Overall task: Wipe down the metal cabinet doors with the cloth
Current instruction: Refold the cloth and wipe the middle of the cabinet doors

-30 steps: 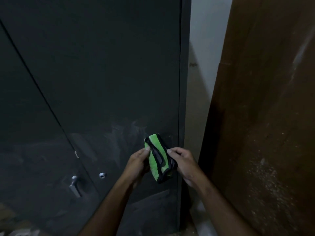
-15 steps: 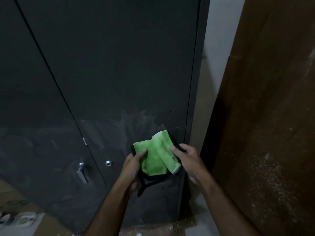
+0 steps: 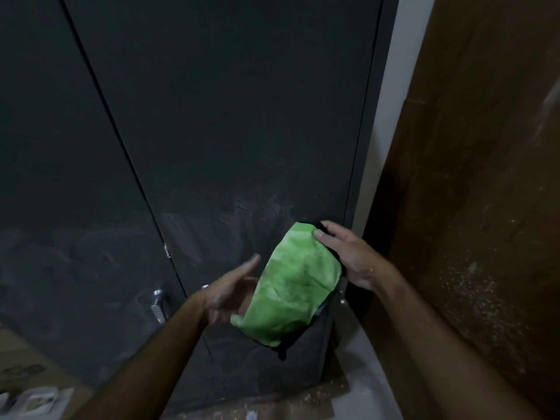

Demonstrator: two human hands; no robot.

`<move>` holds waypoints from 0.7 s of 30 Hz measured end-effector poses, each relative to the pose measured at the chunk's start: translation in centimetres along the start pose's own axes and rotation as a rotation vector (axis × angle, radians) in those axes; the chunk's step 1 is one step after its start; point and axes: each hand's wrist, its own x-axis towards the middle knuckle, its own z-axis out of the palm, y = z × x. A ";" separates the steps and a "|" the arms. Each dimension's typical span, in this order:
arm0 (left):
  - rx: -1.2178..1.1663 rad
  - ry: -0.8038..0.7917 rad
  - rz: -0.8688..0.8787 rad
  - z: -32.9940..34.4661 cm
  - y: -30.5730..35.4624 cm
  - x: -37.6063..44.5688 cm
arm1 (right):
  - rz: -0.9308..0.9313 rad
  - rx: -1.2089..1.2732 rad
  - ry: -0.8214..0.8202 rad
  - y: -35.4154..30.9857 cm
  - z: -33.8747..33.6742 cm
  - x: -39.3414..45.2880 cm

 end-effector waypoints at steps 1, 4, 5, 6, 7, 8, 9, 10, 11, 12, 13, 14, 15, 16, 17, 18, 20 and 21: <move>0.105 0.021 0.016 0.2 0.1 0.3 | 0.010 0.033 0.001 -0.1 0.5 0.1; 0.240 0.043 0.115 0.8 -0.6 1.3 | 0.106 0.281 0.041 1.3 1.1 -0.4; 0.187 0.041 0.131 0.7 -1.1 1.7 | 0.190 0.355 0.024 2.8 0.9 -0.8; 0.117 0.052 0.141 0.5 -1.8 2.2 | 0.285 0.412 -0.002 4.4 1.0 -1.6; 0.056 0.070 0.151 0.3 -2.4 2.4 | 0.358 0.424 -0.015 6.2 1.1 -2.3; 0.022 0.086 0.152 0.1 -3.0 2.6 | 0.394 0.388 -0.020 7.6 1.6 -3.1; 0.009 0.098 0.143 -0.4 -3.7 2.8 | 0.397 0.320 -0.007 8.8 1.9 -3.3; 0.015 0.118 0.130 -0.9 -4.4 3.1 | 0.365 0.252 0.036 9.6 2.5 -3.5; 0.053 0.153 0.110 -1.4 -5.0 3.3 | 0.326 0.187 0.133 10.2 2.9 -3.4; 0.109 0.227 0.104 -2.1 -5.6 3.6 | 0.304 0.122 0.233 10.7 3.4 -3.2; 0.165 0.315 0.109 -2.7 -5.9 3.8 | 0.295 0.048 0.329 11.1 3.6 -3.0; 0.199 0.385 0.117 -3.1 -6.2 4.0 | 0.283 -0.002 0.395 11.1 3.8 -2.8; 0.229 0.447 0.120 -3.1 -6.2 4.0 | 0.275 -0.034 0.417 11.2 3.9 -2.7; 0.249 0.488 0.136 -3.2 -6.3 4.1 | 0.265 -0.056 0.394 11.4 3.8 -2.4; 0.260 0.517 0.170 -3.4 -6.2 4.1 | 0.259 -0.093 0.336 11.6 3.5 -2.2; 0.244 0.519 0.206 -3.3 -5.8 4.2 | 0.243 -0.169 0.263 11.5 3.4 -2.1; 0.374 0.423 0.263 -3.2 -4.6 4.2 | 0.200 -0.526 0.113 10.2 3.6 -2.1; 0.555 0.384 0.300 -3.4 -4.0 4.2 | 0.173 -0.769 0.064 9.5 3.6 -2.1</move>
